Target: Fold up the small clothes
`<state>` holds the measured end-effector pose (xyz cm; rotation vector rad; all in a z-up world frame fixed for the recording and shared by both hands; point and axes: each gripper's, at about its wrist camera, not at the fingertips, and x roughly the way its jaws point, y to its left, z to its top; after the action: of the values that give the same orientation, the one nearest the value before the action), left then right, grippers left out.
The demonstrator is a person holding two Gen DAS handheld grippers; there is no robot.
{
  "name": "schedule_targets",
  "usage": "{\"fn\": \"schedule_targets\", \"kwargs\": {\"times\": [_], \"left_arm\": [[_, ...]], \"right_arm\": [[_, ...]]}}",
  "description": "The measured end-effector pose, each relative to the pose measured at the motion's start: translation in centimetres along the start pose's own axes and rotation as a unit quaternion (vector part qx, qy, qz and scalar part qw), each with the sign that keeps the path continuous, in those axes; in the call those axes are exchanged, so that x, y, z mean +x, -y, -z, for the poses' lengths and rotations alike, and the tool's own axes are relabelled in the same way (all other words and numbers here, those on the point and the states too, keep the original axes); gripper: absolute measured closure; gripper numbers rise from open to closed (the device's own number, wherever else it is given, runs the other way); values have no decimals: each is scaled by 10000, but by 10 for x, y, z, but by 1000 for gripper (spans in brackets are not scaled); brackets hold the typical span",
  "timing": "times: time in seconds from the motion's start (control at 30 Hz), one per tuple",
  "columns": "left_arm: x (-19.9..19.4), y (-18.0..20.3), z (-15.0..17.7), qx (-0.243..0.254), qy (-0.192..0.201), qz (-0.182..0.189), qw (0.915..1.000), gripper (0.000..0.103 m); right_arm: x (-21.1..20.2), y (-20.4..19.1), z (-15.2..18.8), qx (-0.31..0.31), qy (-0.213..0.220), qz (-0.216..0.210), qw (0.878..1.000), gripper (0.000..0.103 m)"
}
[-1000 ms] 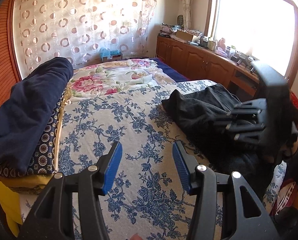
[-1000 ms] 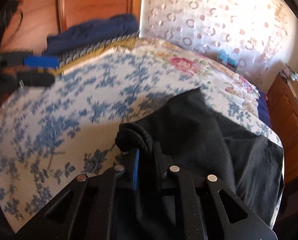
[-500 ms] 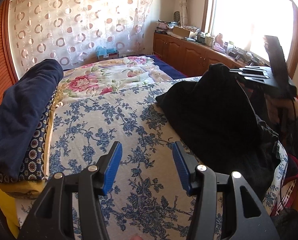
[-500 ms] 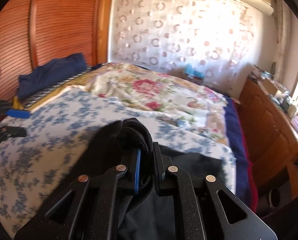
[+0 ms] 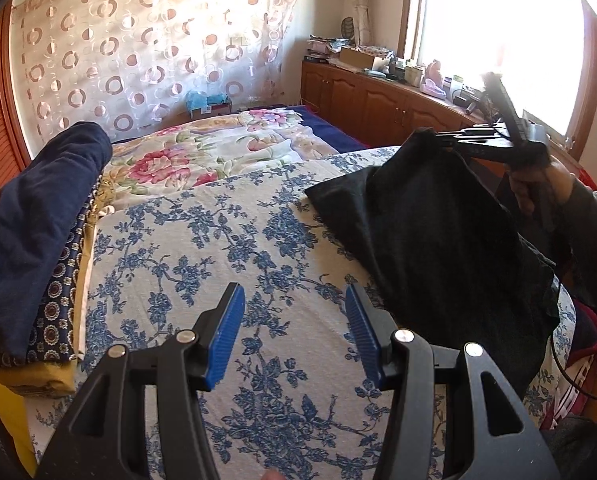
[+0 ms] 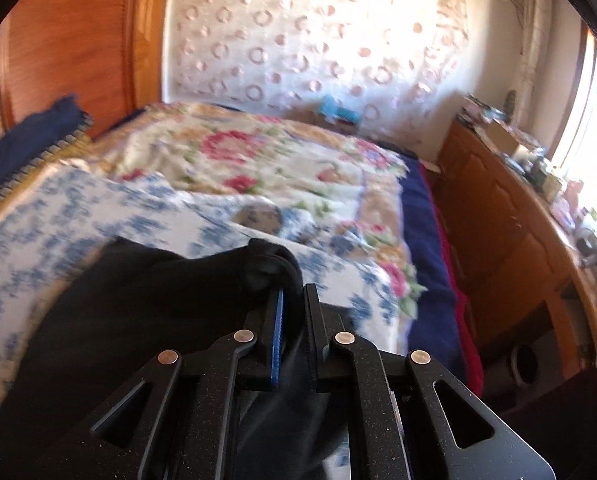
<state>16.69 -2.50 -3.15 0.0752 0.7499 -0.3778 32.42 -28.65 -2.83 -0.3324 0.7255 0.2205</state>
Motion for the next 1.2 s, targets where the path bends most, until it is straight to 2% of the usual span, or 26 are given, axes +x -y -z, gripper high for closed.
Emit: {"fn": "schedule_targets", "kwargs": {"times": [0.1,0.13,0.17,0.2,0.37,0.47,0.73,0.93,0.97,1.03,1.07,1.13,1.2], "left_arm": [[1,6,0,56,-25,43,10000,51],[2,8,0,65,-31,53,10000,51],[3,10,-1,73,-37,64,9999,51],[3,11,-1,80,-42,78,9999,51],[7,26,2,126,-53,210,9997,51],[8,38,5,161,-54,294,9994,51],[7,76,16,407,-111,450,9981,51],[4,97,25,489,-159,478,9975,51],[4,99,27,483,-173,469,9976,51],[3,101,30,454,-196,463,9977,51],[3,102,31,418,-206,462,9978,51],[1,103,32,358,-215,494,9979,51],[-2,104,33,315,-226,506,9980,51]], "right_arm": [[3,17,6,263,-132,238,9993,94],[0,22,8,331,-127,228,9991,91],[-4,26,10,411,-105,203,9989,82],[-11,30,12,476,-58,145,9987,76],[-50,27,27,584,113,-213,9980,73],[-73,18,45,595,152,-392,9973,58],[-128,-20,109,485,-3,-890,9948,56],[-129,-52,145,329,-281,-1165,9922,56],[-125,-57,151,277,-394,-1136,9924,57],[-123,-58,159,223,-462,-1059,9931,76],[-126,-56,162,238,-400,-1009,9938,94],[-136,-49,163,313,-257,-1098,9931,102],[-154,-44,165,327,-4,-1000,9945,102]]}}
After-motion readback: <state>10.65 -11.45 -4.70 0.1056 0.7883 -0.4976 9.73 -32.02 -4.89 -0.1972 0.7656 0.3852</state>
